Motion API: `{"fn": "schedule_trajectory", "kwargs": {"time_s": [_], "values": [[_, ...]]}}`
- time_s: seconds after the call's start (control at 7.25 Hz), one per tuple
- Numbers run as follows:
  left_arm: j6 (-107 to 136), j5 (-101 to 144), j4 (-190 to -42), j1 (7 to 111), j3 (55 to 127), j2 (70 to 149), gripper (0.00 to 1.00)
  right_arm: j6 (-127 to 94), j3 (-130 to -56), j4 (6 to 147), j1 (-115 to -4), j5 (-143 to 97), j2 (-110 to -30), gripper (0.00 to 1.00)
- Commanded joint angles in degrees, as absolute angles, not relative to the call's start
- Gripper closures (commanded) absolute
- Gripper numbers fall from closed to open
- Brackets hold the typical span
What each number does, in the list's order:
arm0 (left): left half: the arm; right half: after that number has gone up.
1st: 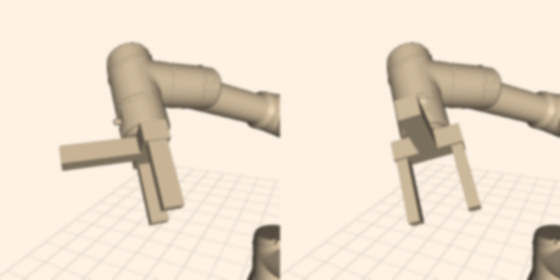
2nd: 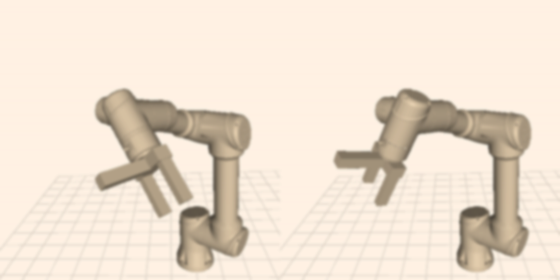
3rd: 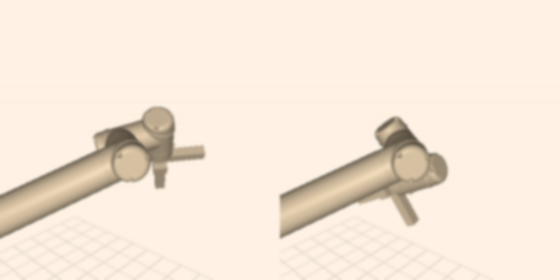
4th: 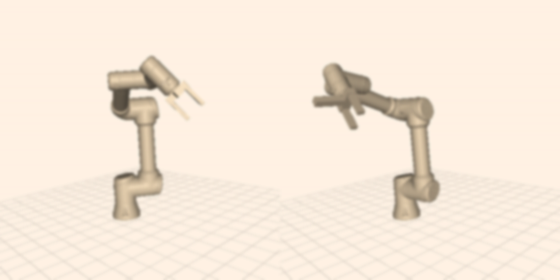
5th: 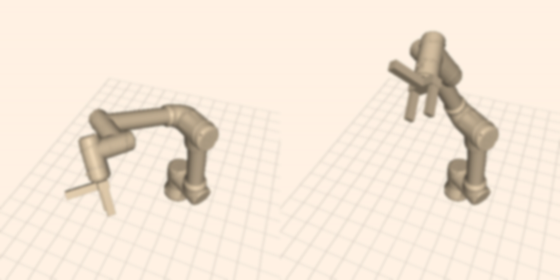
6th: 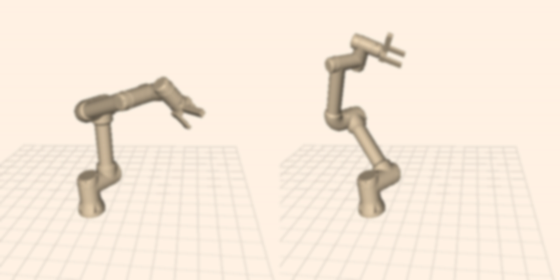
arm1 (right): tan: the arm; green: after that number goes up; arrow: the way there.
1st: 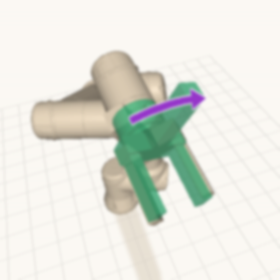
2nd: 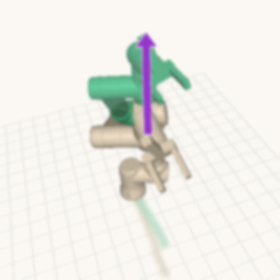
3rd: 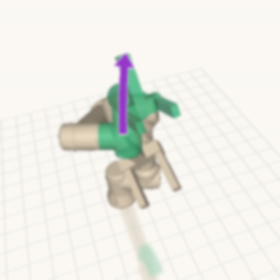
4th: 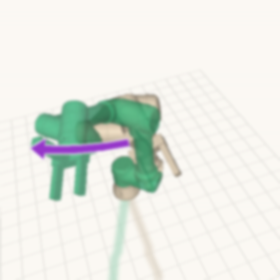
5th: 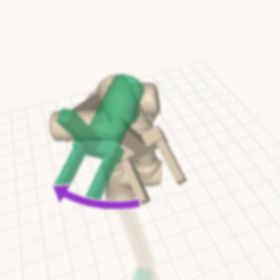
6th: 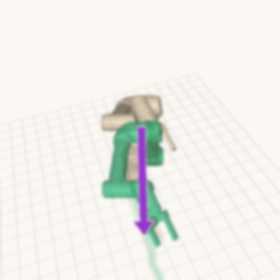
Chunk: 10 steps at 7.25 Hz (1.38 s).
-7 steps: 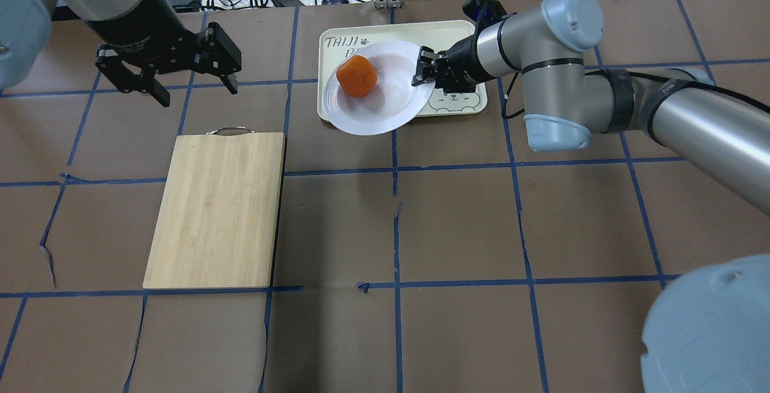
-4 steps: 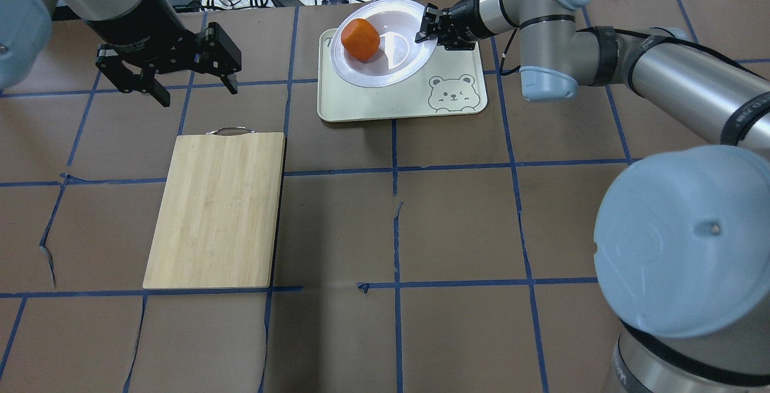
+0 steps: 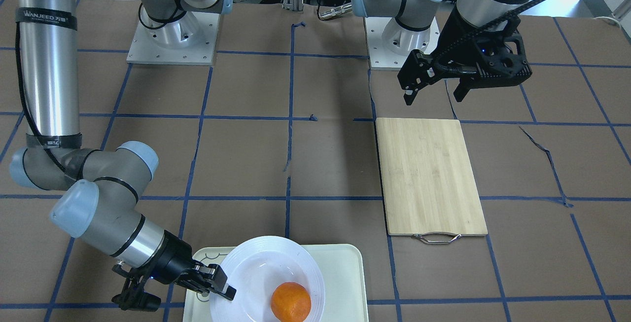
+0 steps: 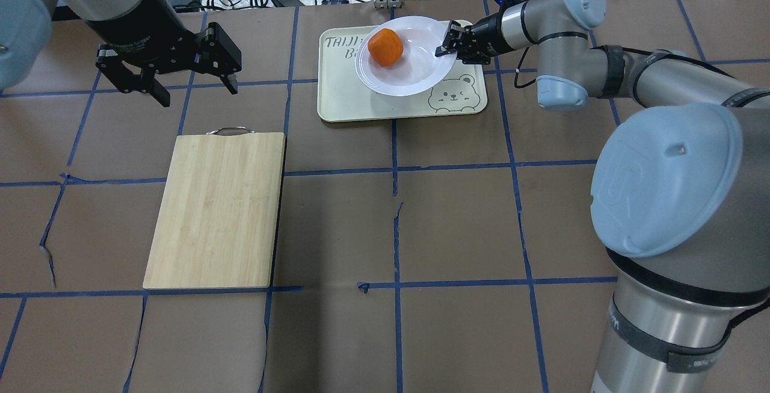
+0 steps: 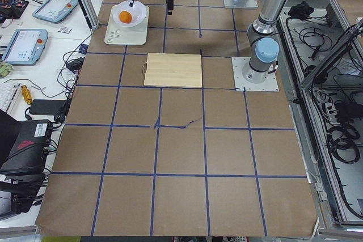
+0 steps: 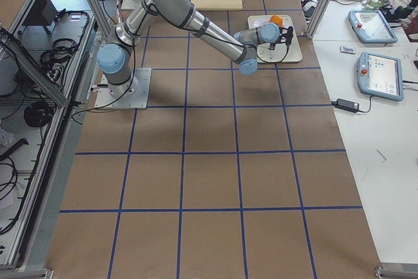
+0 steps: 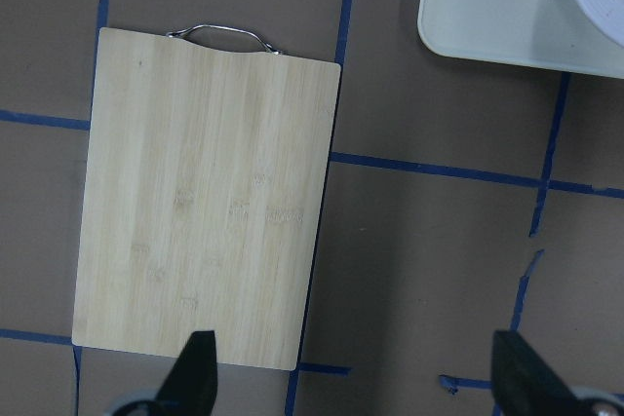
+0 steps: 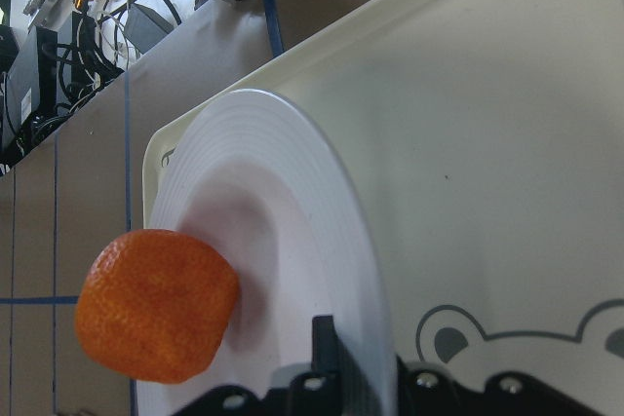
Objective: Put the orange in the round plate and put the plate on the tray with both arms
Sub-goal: 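Lower the plate onto the tray and open the right gripper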
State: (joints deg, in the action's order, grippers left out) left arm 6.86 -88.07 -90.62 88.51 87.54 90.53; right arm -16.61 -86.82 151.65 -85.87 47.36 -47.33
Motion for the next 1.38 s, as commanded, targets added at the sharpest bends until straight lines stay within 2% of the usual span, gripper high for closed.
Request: {"fn": "schedule_trajectory", "kwargs": {"time_s": [0.0,0.28,0.41,0.55,0.69,0.83,1.1,1.24], "values": [[6.9,-88.2,-90.6,88.5,87.5,90.5,0.00,-16.8,-88.2,153.1,-86.0,47.1,-46.6,0.97],[6.8,-88.2,-90.6,88.5,87.5,90.5,0.00,-17.0,-88.2,153.5,-86.1,47.1,-46.5,0.94],[6.9,-88.2,-90.6,88.5,87.5,90.5,0.00,-18.2,-88.6,153.0,-86.0,47.4,-46.3,0.59],[6.9,-88.2,-90.6,88.5,87.5,90.5,0.00,-22.0,-89.2,153.2,-86.0,47.7,-46.8,0.20],[6.9,-88.2,-90.6,88.5,87.5,90.5,0.00,-22.4,-89.9,153.4,-86.0,48.0,-47.1,0.07],[6.9,-88.2,-90.6,88.5,87.5,90.5,0.00,-21.7,-89.4,153.5,-85.7,48.8,-47.9,0.00],[6.8,-88.2,-90.6,88.5,87.5,90.5,0.00,-9.5,-88.5,150.1,-83.9,56.5,-51.6,0.00],[6.8,-88.2,-90.6,88.5,87.5,90.5,0.00,-1.7,-86.9,141.2,-83.5,63.9,-54.6,0.00]]}}
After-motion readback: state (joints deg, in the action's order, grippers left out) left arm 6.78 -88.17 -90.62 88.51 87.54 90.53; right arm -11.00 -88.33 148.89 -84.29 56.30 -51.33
